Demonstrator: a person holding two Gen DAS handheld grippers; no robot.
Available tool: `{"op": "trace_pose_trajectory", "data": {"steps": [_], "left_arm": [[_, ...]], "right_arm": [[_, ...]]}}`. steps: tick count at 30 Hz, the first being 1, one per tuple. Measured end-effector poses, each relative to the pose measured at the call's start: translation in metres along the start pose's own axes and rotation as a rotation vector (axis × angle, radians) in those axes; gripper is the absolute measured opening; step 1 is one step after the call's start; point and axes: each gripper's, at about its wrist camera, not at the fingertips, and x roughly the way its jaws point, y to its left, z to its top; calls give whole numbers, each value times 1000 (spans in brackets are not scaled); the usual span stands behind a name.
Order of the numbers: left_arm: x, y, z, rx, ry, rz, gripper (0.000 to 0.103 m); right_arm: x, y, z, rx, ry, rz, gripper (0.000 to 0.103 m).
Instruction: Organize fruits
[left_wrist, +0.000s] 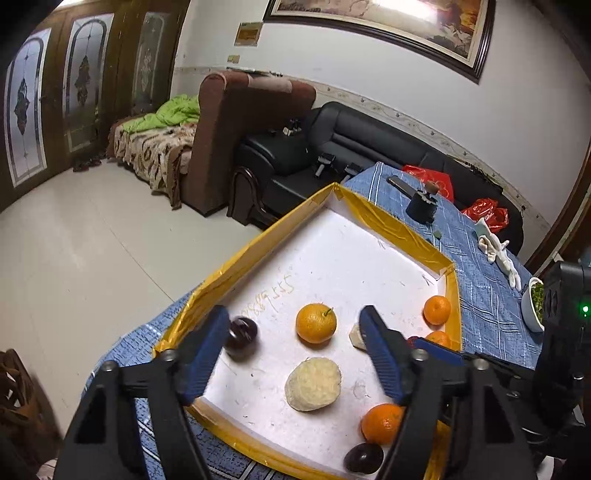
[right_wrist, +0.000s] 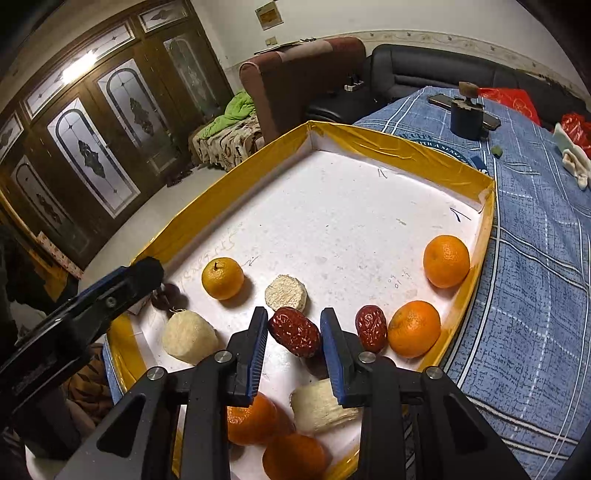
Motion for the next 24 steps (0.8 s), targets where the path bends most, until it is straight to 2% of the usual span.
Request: {"op": "trace_pose_trajectory", "data": {"steps": [1, 6, 13, 24], "left_arm": [[-2, -3, 0, 11, -7, 9, 77], [-8, -15, -1, 43, -15, 44, 82], [-19, -32, -6, 97, -42, 88, 85], [-30, -61, -13, 165, -41, 90, 87]], "right_arm": [[-2, -2, 0, 3, -7, -3, 48], [-26, -12, -5, 43, -57, -2, 49], [-63, -35, -21, 92, -137, -35, 56], [-85, -56, -46, 116, -152, -71, 59]]}}
